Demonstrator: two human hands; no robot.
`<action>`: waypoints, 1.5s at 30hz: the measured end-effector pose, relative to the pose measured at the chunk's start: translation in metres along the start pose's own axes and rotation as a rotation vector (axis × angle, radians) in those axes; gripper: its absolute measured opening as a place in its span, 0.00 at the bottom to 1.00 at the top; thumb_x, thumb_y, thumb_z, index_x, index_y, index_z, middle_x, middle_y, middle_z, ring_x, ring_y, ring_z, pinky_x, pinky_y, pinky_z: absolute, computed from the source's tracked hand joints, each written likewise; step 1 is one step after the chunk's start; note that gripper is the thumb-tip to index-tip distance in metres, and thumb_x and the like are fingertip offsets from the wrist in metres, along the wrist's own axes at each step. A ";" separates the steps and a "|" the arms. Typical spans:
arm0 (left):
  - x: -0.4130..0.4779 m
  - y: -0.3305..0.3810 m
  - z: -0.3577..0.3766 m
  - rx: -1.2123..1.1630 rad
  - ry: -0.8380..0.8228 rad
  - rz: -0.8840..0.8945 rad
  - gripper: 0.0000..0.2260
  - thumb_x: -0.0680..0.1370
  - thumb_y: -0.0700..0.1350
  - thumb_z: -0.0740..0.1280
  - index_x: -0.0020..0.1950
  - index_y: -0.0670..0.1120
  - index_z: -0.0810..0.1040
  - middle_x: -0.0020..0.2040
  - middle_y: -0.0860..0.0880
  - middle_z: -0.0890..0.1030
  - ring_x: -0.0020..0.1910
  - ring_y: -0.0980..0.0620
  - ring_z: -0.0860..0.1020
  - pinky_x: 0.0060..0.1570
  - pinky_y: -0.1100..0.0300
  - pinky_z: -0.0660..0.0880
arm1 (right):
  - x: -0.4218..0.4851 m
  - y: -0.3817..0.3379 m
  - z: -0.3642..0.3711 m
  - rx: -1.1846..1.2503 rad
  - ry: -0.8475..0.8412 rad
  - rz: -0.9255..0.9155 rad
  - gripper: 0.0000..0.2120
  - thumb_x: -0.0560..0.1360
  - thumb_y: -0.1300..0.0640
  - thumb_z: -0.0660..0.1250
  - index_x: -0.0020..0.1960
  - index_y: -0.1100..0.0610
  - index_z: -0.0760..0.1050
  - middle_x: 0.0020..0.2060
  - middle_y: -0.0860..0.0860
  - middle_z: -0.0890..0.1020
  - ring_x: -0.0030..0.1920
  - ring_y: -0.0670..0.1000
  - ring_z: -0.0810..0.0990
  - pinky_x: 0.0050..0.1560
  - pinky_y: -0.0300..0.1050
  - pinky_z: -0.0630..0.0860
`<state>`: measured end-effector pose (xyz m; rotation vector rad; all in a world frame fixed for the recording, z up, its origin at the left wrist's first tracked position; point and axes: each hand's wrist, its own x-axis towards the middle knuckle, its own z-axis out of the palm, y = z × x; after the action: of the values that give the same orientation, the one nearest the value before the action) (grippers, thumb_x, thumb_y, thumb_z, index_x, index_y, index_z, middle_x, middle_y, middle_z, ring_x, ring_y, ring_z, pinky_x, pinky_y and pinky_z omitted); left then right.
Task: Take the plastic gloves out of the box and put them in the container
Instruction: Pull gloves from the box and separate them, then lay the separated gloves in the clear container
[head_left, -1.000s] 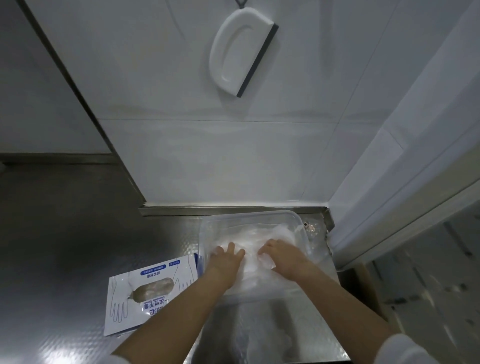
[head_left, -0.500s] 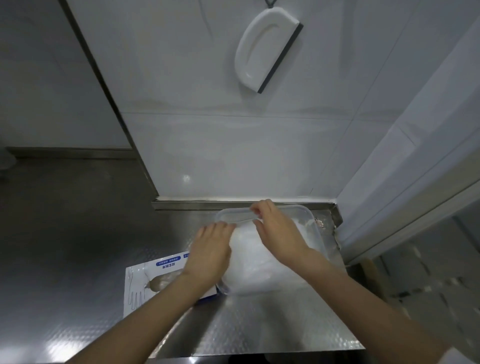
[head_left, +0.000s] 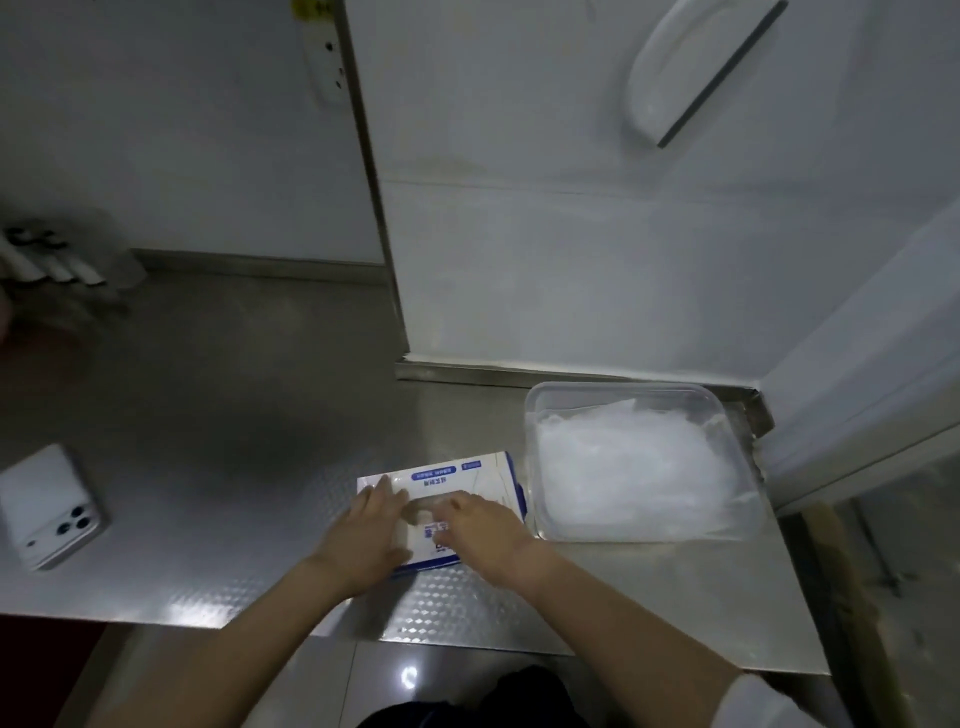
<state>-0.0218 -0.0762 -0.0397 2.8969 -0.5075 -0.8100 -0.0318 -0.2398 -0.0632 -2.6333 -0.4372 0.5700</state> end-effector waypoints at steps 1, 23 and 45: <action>0.000 -0.002 0.001 0.006 0.006 0.001 0.32 0.79 0.52 0.62 0.77 0.48 0.48 0.78 0.46 0.45 0.77 0.47 0.48 0.73 0.56 0.52 | 0.005 0.000 0.003 -0.050 -0.015 0.012 0.20 0.80 0.52 0.59 0.71 0.54 0.66 0.68 0.54 0.72 0.65 0.55 0.72 0.68 0.48 0.66; 0.009 -0.009 0.010 0.007 0.054 0.029 0.31 0.76 0.52 0.67 0.74 0.46 0.57 0.76 0.45 0.54 0.73 0.46 0.56 0.71 0.54 0.59 | 0.007 -0.008 -0.019 0.117 0.180 0.222 0.12 0.78 0.63 0.61 0.61 0.60 0.74 0.57 0.56 0.76 0.56 0.54 0.76 0.51 0.39 0.69; 0.010 -0.007 0.013 -0.048 0.064 -0.015 0.30 0.75 0.50 0.69 0.72 0.48 0.59 0.76 0.46 0.55 0.73 0.47 0.57 0.70 0.53 0.61 | 0.008 -0.006 -0.051 -0.051 0.284 0.185 0.13 0.82 0.53 0.56 0.54 0.59 0.76 0.49 0.57 0.82 0.50 0.58 0.79 0.41 0.43 0.65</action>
<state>-0.0181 -0.0733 -0.0571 2.8756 -0.4538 -0.7192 -0.0037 -0.2477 -0.0204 -2.7650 -0.1234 0.2347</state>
